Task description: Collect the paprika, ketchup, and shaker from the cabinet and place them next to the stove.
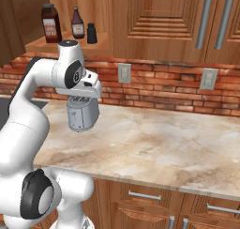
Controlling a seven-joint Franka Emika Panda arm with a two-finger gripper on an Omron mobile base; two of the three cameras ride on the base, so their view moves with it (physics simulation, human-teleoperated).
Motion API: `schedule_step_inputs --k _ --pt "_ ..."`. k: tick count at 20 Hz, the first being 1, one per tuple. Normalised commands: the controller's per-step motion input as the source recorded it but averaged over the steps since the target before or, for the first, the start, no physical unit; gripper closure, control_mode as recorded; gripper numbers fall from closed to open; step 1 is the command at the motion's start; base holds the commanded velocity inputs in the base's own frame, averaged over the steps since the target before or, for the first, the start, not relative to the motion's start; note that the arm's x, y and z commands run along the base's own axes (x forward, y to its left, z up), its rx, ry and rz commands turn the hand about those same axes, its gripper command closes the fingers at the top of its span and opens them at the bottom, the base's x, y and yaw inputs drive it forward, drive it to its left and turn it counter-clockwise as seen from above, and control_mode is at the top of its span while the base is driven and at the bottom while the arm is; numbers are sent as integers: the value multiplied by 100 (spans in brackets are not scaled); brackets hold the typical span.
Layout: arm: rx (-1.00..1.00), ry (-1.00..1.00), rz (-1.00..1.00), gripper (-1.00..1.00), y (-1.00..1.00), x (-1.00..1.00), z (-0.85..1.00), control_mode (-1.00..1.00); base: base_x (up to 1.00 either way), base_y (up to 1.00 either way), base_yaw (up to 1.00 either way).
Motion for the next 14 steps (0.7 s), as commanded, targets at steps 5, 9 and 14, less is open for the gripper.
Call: schedule_step_inputs --k 5,9,14 --pt "0 -5 0 -100 3 -3 0 -100 0 0 0" --pt "0 -4 0 -100 18 0 0 -100 0 0 0" --pt "0 0 0 -100 9 0 0 -100 0 0 0"
